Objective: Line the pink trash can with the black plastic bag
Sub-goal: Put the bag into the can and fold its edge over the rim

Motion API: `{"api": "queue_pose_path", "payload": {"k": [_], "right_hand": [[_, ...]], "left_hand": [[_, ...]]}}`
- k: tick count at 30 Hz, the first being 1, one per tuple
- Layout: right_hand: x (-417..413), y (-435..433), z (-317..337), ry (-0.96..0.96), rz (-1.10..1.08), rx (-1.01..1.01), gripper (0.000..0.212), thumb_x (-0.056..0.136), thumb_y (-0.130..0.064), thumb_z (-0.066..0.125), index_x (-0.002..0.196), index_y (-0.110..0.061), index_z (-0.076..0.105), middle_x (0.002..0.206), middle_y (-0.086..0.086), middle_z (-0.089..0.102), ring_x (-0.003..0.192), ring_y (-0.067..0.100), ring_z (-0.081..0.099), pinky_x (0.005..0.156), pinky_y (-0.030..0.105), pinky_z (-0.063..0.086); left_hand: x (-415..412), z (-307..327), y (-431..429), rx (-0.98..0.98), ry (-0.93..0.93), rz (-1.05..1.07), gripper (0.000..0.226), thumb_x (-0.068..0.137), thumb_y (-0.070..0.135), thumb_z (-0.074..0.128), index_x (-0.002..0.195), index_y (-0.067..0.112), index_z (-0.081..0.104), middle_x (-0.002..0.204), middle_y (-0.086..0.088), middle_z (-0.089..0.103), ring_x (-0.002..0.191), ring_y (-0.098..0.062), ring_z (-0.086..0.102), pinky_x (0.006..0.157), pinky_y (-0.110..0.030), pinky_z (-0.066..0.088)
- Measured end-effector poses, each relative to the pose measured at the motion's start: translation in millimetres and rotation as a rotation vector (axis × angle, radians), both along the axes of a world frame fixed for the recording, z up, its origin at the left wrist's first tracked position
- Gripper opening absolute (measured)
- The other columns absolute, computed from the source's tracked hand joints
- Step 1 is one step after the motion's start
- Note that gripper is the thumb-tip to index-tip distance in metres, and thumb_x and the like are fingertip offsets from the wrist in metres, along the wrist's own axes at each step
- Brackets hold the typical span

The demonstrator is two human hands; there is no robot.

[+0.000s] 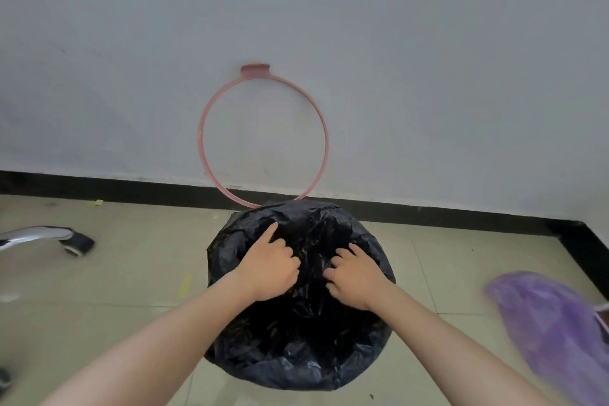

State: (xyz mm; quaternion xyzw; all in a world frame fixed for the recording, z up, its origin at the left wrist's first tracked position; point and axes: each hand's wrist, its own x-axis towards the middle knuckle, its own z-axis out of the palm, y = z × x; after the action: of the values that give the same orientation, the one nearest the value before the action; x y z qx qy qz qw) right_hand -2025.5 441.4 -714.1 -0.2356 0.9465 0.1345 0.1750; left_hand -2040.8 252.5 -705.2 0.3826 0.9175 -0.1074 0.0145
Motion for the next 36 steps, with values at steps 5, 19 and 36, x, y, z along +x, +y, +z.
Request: {"api": "queue_pose_path", "payload": {"k": [5,19,36], "right_hand": [[7.4,29.7,19.9,0.28,-0.623,-0.374,0.058,0.095,-0.035,0.04,0.146,-0.024,0.015,0.157,0.014,0.01,0.143,0.033,0.008,0.114,0.046,0.02],[75.5,23.3,5.9,-0.02,-1.172,-1.237,0.051,0.099,-0.003,0.03,0.147,-0.012,0.015,0.154,0.006,0.024,0.14,0.024,0.023,0.117,0.037,0.022],[82.2,21.2,-19.8,0.091,-1.289,-1.313,0.052,0.098,0.001,0.028,0.144,-0.021,0.024,0.149,0.004,0.034,0.135,0.024,0.033,0.114,0.042,0.029]], "left_hand": [[-14.3,20.1,-35.5,0.418,0.135,0.467,0.048,0.087,0.035,0.052,0.133,0.023,0.048,0.148,-0.01,0.039,0.138,-0.029,0.032,0.11,-0.046,0.029],[-49.9,41.7,-72.2,1.321,-0.649,1.192,0.087,0.089,0.031,0.057,0.148,0.018,-0.006,0.158,-0.007,0.01,0.143,-0.03,0.016,0.114,-0.045,0.019],[-72.9,20.1,-46.3,1.755,-0.973,1.113,0.055,0.092,0.011,0.049,0.142,0.013,0.026,0.15,-0.01,0.033,0.138,-0.026,0.029,0.114,-0.048,0.018]]}}
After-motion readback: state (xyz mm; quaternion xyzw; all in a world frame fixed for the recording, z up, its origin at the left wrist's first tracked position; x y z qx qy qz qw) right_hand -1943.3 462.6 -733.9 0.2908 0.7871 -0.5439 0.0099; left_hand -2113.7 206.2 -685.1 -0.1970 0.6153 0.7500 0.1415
